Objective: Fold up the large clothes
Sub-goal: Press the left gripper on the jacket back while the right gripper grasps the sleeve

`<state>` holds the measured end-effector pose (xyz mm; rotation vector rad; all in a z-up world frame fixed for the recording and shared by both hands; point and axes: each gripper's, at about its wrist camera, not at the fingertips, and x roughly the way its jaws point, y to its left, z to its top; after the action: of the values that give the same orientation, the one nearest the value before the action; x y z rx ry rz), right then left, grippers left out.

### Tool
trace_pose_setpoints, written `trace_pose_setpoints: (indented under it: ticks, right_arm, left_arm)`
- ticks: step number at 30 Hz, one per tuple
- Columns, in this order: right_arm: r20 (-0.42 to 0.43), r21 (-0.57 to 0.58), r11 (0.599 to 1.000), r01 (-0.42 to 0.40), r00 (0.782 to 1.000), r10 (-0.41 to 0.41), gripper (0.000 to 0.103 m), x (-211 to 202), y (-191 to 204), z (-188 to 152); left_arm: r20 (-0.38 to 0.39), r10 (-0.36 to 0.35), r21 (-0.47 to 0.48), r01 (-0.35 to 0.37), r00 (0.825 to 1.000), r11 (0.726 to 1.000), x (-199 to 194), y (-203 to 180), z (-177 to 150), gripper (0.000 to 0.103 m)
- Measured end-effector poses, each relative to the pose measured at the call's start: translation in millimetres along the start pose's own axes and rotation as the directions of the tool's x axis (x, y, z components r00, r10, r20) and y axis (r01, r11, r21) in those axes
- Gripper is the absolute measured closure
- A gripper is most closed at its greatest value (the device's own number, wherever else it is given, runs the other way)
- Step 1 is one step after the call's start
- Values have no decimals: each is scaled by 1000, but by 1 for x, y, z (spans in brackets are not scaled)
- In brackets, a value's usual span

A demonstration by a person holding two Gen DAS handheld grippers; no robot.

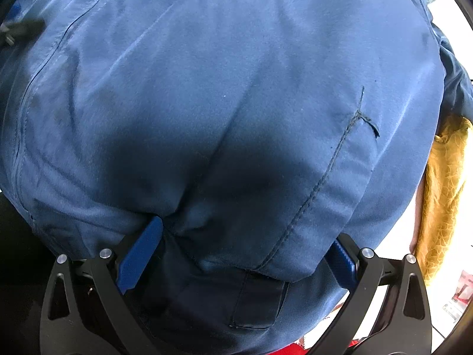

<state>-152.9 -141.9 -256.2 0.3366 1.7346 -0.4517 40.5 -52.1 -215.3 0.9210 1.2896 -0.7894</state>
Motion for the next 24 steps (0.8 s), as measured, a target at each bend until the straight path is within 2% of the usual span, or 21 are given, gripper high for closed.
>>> trace_pose_setpoints:
  ticks: [2, 4, 7, 11, 13, 16, 18, 19, 23, 24]
  right_arm:
    - [-10, 5, 1000, -10, 1000, 10, 4, -2, -3, 1]
    - [33, 12, 1000, -13, 999, 12, 5, -11, -10, 0]
    - [135, 61, 998, 11, 991, -19, 5, -34, -33, 1]
    - [270, 237, 970, 53, 956, -118, 5, -72, -103, 10]
    - [309, 348, 936, 54, 936, -169, 5, -88, -149, 14]
    - [311, 491, 870, 45, 924, -223, 5, -99, -218, 16]
    - [290, 565, 823, 53, 921, -259, 5, -102, -256, 16]
    - [275, 615, 786, 61, 918, -287, 5, -104, -283, 14]
    - [216, 724, 683, 95, 909, -355, 5, -106, -360, 16]
    - [206, 732, 674, 100, 911, -358, 5, -104, -372, 17]
  left_arm:
    - [-26, -64, -68, 62, 998, 996, 12, 11, 0, 5]
    - [-19, -113, -138, 109, 993, 984, 17, 21, -1, 5]
    - [-20, -90, -122, 86, 996, 989, 21, 18, -1, 5]
    - [-29, -65, -124, 61, 997, 990, 24, 13, 0, 5]
    - [-41, -66, -127, 60, 997, 990, 26, 13, 4, 5]
    - [-56, -67, -125, 60, 996, 990, 28, 13, 10, 5]
    - [-61, -67, -121, 59, 996, 991, 32, 12, 20, 5]
    - [-64, -67, -121, 59, 996, 991, 32, 12, 21, 5]
    - [-71, -62, -121, 53, 996, 991, 40, 9, 23, 5]
    - [-75, -60, -122, 51, 995, 991, 41, 9, 24, 5]
